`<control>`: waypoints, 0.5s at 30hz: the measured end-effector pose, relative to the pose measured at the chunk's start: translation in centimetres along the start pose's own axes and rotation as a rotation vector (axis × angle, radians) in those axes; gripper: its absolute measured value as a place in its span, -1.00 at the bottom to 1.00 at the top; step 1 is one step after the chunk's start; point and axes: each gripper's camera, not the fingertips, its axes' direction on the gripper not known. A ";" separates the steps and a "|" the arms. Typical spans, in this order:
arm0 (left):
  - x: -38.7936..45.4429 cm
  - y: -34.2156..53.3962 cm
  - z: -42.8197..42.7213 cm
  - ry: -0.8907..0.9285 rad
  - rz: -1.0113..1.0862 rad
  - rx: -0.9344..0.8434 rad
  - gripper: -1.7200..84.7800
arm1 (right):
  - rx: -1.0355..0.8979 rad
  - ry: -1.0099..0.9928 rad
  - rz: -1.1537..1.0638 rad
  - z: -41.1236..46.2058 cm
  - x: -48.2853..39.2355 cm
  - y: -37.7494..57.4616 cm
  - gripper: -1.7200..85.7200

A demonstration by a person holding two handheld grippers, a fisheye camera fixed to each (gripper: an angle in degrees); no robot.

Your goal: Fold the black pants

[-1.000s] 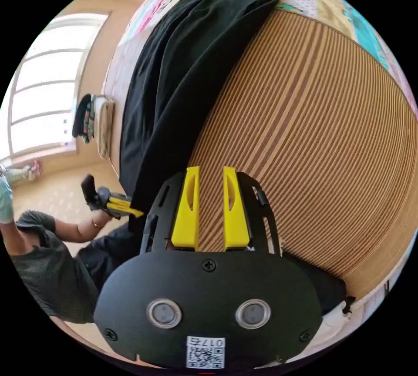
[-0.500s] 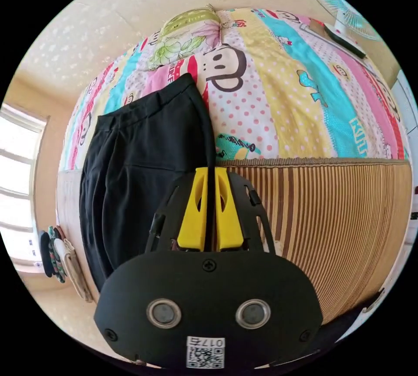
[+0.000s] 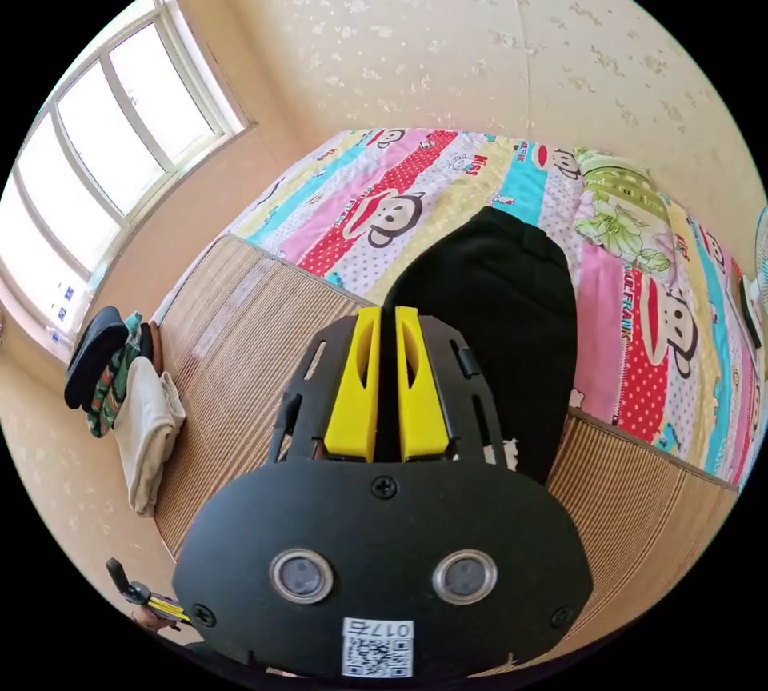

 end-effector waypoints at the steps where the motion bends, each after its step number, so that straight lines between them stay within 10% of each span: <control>1: -1.2 -0.2 -0.6 -0.093 -0.023 0.004 -0.96 | -0.031 -0.060 0.026 2.4 0.2 0.3 -0.87; 5: -3.8 -0.6 0.9 -0.346 -0.071 -0.086 -0.94 | -0.063 -0.103 0.072 4.5 1.6 5.7 -0.83; 15: -0.8 -2.3 1.1 -0.320 0.063 -0.247 -0.96 | -0.344 -0.106 0.139 -7.6 3.9 33.5 -0.73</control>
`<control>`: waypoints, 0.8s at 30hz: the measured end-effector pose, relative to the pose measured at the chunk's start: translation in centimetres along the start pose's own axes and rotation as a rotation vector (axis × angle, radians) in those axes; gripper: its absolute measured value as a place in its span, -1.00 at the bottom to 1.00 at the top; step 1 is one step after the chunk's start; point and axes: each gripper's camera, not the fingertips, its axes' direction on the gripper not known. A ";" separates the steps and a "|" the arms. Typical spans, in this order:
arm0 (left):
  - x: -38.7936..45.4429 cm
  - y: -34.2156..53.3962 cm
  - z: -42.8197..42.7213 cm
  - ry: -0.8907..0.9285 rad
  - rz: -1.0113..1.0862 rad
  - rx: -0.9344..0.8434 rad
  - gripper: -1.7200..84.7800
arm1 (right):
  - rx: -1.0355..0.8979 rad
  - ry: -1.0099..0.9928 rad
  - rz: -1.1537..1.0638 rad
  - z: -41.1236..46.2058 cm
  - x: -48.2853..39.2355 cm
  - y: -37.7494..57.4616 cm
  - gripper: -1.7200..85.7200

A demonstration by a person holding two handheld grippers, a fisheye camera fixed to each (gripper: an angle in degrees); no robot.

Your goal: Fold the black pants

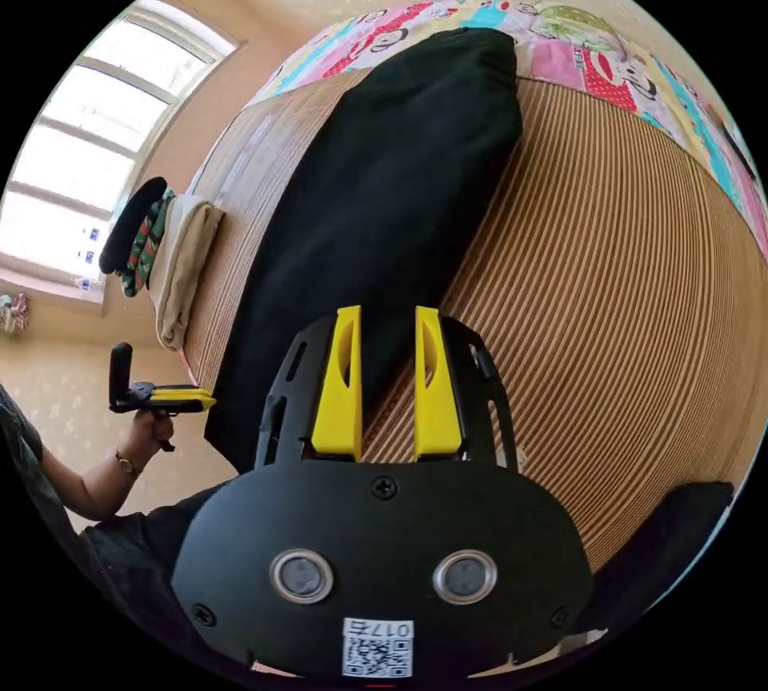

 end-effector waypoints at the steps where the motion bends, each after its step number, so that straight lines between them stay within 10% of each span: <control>1: 0.7 -0.2 -0.8 0.047 0.060 -0.004 -0.96 | -0.053 -0.033 0.055 0.3 0.3 3.1 -0.72; 6: 2.6 -0.4 -4.0 0.268 0.238 -0.003 -0.97 | -0.172 -0.246 0.216 3.5 -0.5 11.5 -0.72; 10: 0.8 -0.6 -0.5 -0.130 0.025 -0.215 -0.95 | -0.232 -0.340 0.324 7.0 -0.9 14.1 -0.80; 18: 2.1 -3.6 -0.9 0.048 0.098 -0.122 -0.76 | -0.182 -0.350 0.380 7.0 2.0 14.5 -0.86; 24: 8.1 -1.1 1.3 -0.188 0.314 -0.254 -0.88 | -0.227 -0.283 0.323 6.8 1.8 17.8 -0.88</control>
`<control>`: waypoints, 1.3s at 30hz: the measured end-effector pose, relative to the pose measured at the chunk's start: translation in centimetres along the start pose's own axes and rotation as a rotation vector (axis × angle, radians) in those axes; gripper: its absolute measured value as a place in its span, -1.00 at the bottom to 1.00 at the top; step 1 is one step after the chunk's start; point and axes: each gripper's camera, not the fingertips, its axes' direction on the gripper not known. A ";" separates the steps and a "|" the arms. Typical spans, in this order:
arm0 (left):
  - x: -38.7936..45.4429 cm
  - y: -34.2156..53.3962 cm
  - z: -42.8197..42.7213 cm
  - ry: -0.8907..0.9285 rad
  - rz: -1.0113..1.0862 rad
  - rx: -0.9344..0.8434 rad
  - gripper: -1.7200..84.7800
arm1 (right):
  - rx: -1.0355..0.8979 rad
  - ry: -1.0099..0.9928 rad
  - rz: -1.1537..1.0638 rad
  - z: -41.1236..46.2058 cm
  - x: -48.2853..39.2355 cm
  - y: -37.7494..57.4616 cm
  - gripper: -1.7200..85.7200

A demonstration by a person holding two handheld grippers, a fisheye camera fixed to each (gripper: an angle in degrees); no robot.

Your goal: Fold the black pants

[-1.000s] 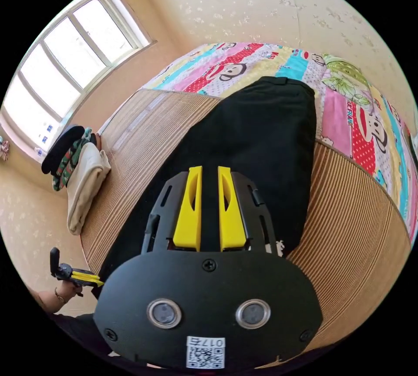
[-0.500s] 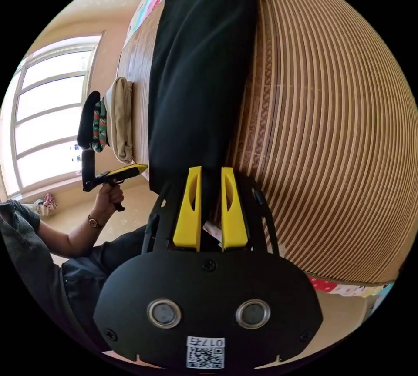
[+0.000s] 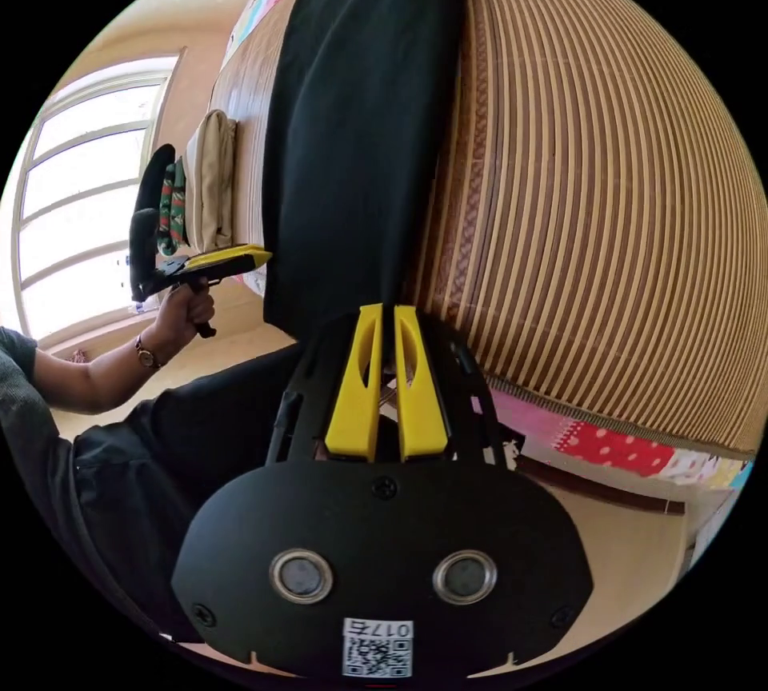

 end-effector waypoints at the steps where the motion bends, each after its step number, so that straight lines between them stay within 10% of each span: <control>1: 0.8 1.1 0.3 0.020 0.014 -0.068 -0.89 | -0.048 -0.006 0.024 0.3 0.4 1.3 -0.87; 4: 0.8 3.3 0.5 0.112 -0.031 -0.211 -0.90 | -0.192 -0.072 0.013 0.6 1.2 3.8 -0.85; 16: -7.3 -9.2 -5.5 0.408 -0.110 0.187 -0.72 | 0.340 -0.514 0.109 -5.5 17.3 -9.4 -0.72; 23: -7.8 -9.5 -6.0 0.514 -0.174 0.171 -0.88 | 0.188 -0.432 0.012 -2.2 14.1 -16.1 -0.87; 29: -4.1 -0.7 -15.1 0.840 0.067 0.323 -0.89 | 0.393 -0.770 -0.164 -8.3 10.1 -5.5 -0.93; 39: 12.8 12.9 -39.0 0.841 0.575 0.563 -0.89 | 0.643 -0.668 -0.484 -23.7 -5.9 9.8 -0.95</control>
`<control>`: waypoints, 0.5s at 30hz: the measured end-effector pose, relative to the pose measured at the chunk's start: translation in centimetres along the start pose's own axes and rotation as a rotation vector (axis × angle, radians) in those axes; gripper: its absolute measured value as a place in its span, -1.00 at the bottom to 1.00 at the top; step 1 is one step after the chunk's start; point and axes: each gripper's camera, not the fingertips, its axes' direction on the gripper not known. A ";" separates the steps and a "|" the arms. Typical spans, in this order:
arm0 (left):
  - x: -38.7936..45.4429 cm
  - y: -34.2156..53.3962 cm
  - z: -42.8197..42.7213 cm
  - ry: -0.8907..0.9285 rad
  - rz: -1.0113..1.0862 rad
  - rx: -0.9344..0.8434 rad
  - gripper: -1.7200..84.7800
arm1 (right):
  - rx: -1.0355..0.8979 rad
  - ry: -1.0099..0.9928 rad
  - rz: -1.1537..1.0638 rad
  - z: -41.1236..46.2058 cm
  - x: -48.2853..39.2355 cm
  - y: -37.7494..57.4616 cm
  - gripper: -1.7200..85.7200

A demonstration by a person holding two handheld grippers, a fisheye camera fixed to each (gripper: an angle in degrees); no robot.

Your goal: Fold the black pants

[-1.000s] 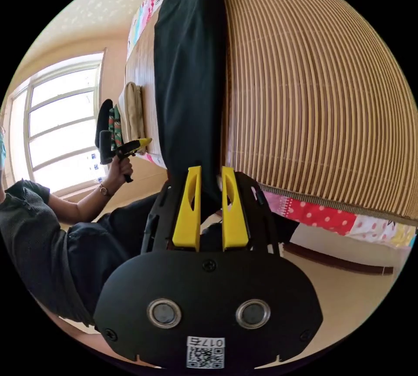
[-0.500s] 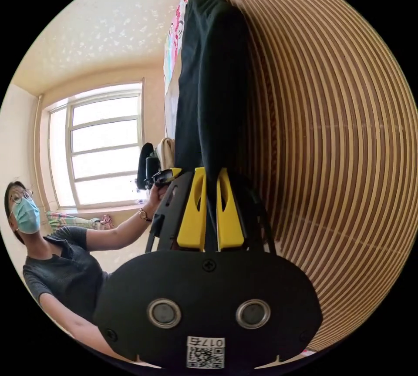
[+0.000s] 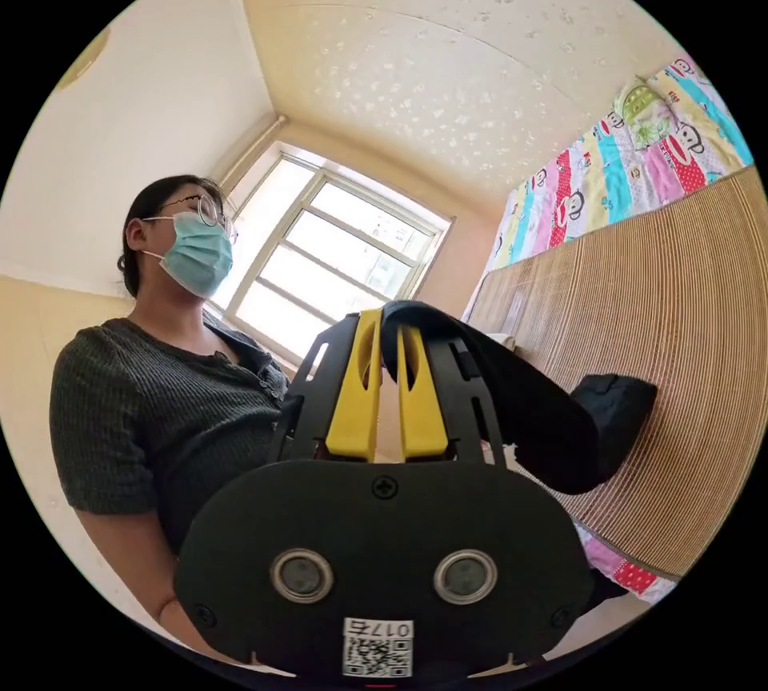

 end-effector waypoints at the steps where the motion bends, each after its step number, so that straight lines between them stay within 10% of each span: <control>1: 2.1 -1.7 -0.1 0.005 0.022 0.029 -0.89 | 0.034 0.013 -0.024 -0.1 -2.0 -1.2 -0.95; 6: 3.8 -6.8 0.1 -0.216 0.019 0.163 -0.90 | 0.002 0.208 -0.067 1.4 -3.8 -7.6 -0.96; 15: -16.2 -10.2 5.5 -0.482 -0.301 0.107 -0.89 | -0.103 0.404 0.172 6.1 17.9 -14.2 -0.94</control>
